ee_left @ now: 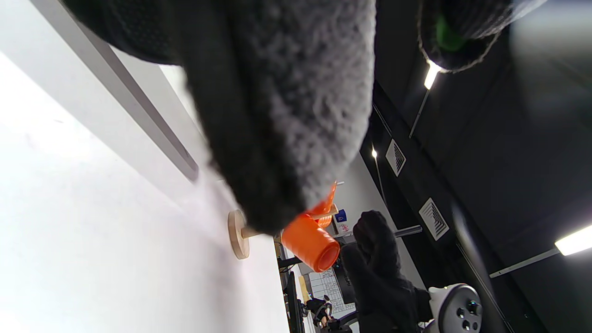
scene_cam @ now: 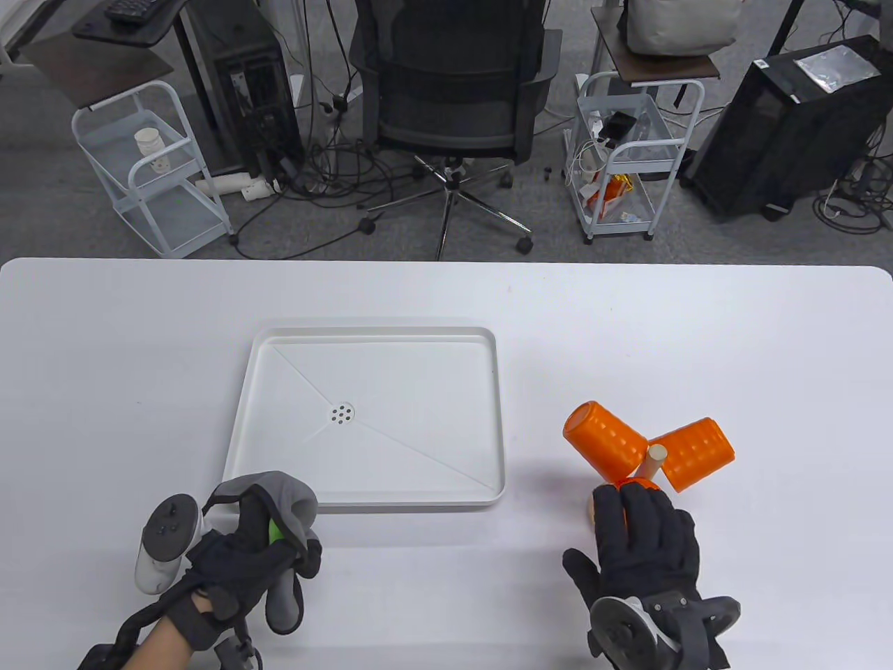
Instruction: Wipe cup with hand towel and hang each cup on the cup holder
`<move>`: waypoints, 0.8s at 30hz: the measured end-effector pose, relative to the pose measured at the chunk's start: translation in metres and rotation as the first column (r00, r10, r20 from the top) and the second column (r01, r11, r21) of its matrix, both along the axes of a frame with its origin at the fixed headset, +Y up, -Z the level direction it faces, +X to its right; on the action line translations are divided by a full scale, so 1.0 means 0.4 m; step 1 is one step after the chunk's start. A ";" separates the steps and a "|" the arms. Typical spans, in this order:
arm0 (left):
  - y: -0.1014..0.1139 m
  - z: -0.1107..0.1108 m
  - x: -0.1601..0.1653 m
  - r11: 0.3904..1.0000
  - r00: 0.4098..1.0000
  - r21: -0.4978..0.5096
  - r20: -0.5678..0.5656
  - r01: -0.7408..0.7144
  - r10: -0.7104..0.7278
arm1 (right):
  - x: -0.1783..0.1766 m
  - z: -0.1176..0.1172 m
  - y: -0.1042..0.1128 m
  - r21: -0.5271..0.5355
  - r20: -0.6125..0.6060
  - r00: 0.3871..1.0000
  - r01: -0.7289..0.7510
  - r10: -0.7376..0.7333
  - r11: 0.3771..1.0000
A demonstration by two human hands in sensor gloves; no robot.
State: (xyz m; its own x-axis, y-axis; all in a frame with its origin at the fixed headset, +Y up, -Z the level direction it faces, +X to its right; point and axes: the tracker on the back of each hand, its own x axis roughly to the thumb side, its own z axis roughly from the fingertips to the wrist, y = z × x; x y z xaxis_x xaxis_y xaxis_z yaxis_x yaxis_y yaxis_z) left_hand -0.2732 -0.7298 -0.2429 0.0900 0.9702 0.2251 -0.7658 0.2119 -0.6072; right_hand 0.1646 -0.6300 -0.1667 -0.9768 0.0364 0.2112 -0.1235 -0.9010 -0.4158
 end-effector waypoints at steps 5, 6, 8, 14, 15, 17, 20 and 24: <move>-0.001 -0.001 -0.001 1.000 1.000 -0.007 -0.003 0.000 0.000 | -0.093 -0.022 0.020 -0.013 -0.127 0.989 0.071 -0.072 0.997; -0.001 -0.002 -0.002 1.000 1.000 -0.009 -0.004 0.000 0.000 | -0.113 -0.034 0.018 -0.022 -0.149 0.986 0.078 -0.080 0.997; -0.001 -0.002 -0.002 1.000 1.000 -0.012 -0.007 0.000 0.000 | -0.149 -0.057 0.009 -0.043 -0.173 0.983 0.060 -0.067 0.997; 0.000 -0.004 -0.007 1.000 1.000 -0.013 -0.017 -0.002 0.001 | -0.249 -0.142 -0.047 -0.131 -0.229 0.970 0.050 -0.080 0.990; 0.001 -0.005 -0.008 1.000 1.000 -0.014 -0.019 -0.003 0.002 | -0.264 -0.158 -0.059 -0.153 -0.232 0.969 0.050 -0.085 0.987; 0.001 -0.005 -0.009 1.000 1.000 -0.016 -0.020 -0.003 0.003 | -0.288 -0.185 -0.079 -0.184 -0.234 0.968 0.048 -0.092 0.982; 0.000 -0.006 -0.011 1.000 1.000 -0.020 -0.023 0.001 -0.002 | -0.316 -0.222 -0.111 -0.220 -0.232 0.965 0.067 -0.119 0.973; -0.002 -0.007 -0.014 0.999 0.999 -0.030 -0.031 0.016 -0.017 | -0.335 -0.255 -0.152 -0.246 -0.228 0.960 0.104 -0.162 0.964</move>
State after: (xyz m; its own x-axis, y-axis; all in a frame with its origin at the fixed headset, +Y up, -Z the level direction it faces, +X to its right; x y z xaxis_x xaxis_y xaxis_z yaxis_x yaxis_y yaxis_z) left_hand -0.2786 -0.7306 -0.2458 0.1124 0.9747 0.1930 -0.7810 0.2068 -0.5893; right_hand 0.0305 -0.6909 -0.2689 -0.8792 0.2378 0.4129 -0.3201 -0.9367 -0.1420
